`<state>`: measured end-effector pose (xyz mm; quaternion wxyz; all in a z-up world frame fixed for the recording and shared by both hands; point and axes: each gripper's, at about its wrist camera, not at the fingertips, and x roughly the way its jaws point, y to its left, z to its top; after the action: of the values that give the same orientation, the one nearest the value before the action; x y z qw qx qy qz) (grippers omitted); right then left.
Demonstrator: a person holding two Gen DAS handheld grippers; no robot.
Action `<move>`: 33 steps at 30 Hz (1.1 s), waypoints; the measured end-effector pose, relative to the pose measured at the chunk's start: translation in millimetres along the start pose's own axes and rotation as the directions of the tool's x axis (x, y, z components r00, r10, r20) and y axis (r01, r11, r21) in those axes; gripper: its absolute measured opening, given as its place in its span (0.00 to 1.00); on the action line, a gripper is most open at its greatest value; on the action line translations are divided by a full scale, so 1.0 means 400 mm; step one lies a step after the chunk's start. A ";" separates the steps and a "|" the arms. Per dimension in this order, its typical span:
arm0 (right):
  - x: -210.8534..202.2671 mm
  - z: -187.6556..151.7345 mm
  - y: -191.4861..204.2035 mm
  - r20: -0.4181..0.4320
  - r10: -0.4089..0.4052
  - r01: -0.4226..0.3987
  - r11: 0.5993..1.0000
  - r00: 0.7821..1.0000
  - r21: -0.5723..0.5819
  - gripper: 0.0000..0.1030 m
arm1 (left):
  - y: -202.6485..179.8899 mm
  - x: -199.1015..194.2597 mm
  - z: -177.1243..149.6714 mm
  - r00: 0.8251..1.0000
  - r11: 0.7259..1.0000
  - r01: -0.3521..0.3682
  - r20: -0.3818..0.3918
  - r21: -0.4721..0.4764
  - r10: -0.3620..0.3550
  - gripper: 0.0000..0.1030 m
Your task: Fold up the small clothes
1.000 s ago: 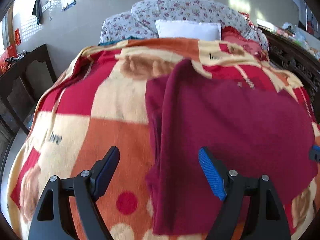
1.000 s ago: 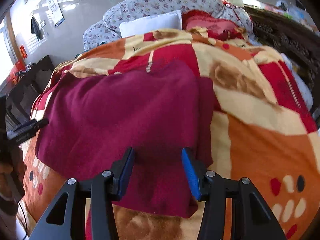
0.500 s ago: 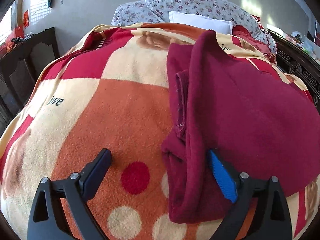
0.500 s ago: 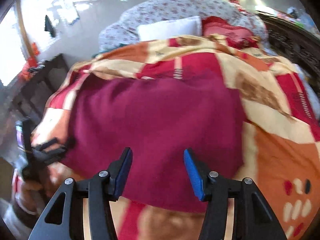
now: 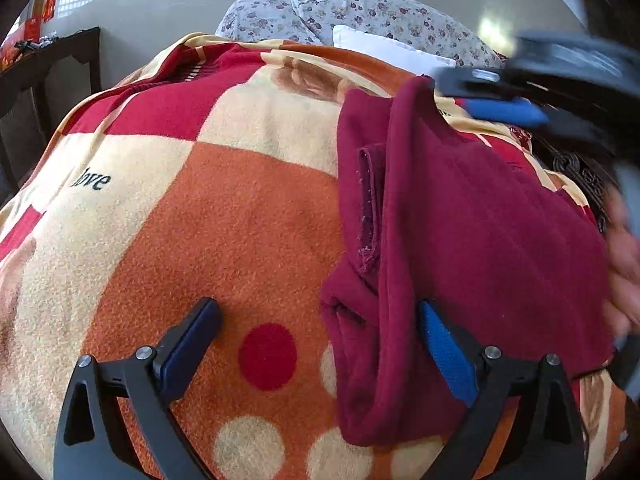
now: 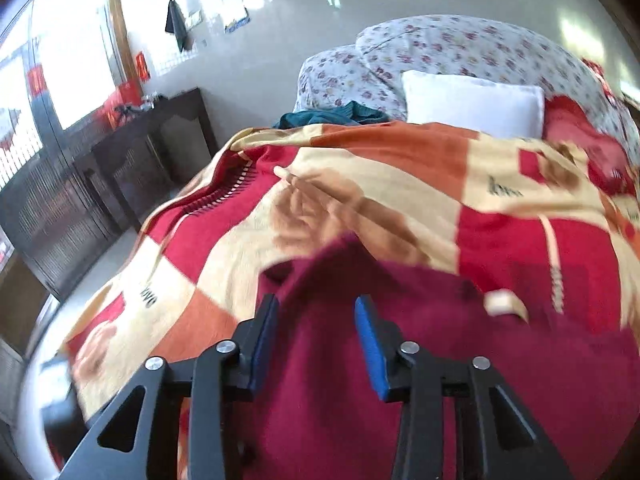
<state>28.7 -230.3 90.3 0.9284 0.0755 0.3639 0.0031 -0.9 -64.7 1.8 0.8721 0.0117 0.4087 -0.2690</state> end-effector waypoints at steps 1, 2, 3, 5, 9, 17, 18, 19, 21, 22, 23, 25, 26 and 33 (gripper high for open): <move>0.024 0.006 0.005 -0.017 -0.013 0.013 1.000 1.000 -0.007 0.37 | -0.001 0.001 0.000 1.000 1.000 0.001 -0.002 0.000 -0.001 0.96; 0.049 0.007 0.011 -0.037 -0.020 0.020 1.000 0.999 -0.007 0.34 | -0.001 0.002 0.000 1.000 1.000 0.000 -0.002 0.001 0.000 0.96; 0.082 0.008 0.016 -0.064 -0.014 0.014 1.000 0.998 0.000 0.32 | -0.003 0.001 0.000 1.000 1.000 -0.002 -0.002 0.003 0.002 0.96; 0.117 0.007 0.018 -0.090 -0.030 0.030 1.000 0.996 -0.004 0.32 | -0.005 0.001 0.000 1.000 1.000 -0.005 -0.004 0.005 0.005 0.97; 0.140 0.006 0.021 -0.094 -0.050 0.047 0.998 0.994 -0.030 0.34 | -0.005 0.003 0.002 1.000 1.000 -0.005 -0.006 0.003 0.005 0.97; 0.036 0.015 -0.009 -0.053 0.024 -0.021 0.998 0.998 0.061 0.38 | -0.005 0.003 0.002 1.000 1.000 -0.003 -0.006 0.004 0.003 0.98; 0.020 0.012 -0.014 -0.039 0.008 -0.005 0.998 0.999 0.068 0.45 | -0.004 0.003 0.001 1.000 1.000 -0.003 -0.006 0.004 0.003 0.98; 0.015 0.010 -0.017 -0.034 0.004 -0.001 0.997 0.999 0.075 0.49 | -0.004 0.003 0.001 1.000 1.000 -0.003 -0.007 0.004 0.003 0.98; 0.018 0.003 -0.029 -0.036 0.014 -0.010 0.995 0.999 0.096 0.52 | -0.004 0.004 0.001 1.000 1.000 -0.002 -0.006 0.004 0.002 0.98; 0.023 0.003 -0.033 -0.040 0.012 -0.008 0.995 0.999 0.103 0.52 | -0.004 0.004 0.001 1.000 1.000 -0.003 -0.006 0.004 0.003 0.98; 0.030 0.004 -0.036 -0.042 0.007 -0.003 0.994 0.999 0.109 0.52 | -0.004 0.004 0.001 1.000 1.000 -0.003 -0.006 0.004 0.003 0.98; 0.048 0.008 -0.040 -0.043 0.006 -0.001 0.993 0.999 0.117 0.52 | -0.004 0.004 0.001 1.000 1.000 -0.003 -0.006 0.004 0.003 0.98; 0.057 0.012 -0.037 -0.044 0.007 -0.002 0.993 0.999 0.114 0.52 | -0.004 0.004 0.001 1.000 1.000 -0.003 -0.006 0.004 0.003 0.98; 0.155 0.021 -0.030 -0.089 -0.025 0.033 0.996 0.996 0.088 0.47 | 0.005 0.008 0.006 1.000 1.000 0.016 -0.005 -0.008 -0.016 1.00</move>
<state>79.2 -239.6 52.9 0.9072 0.1112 0.4050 -0.0233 3.5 -65.0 0.5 0.8688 0.0057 0.4120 -0.2745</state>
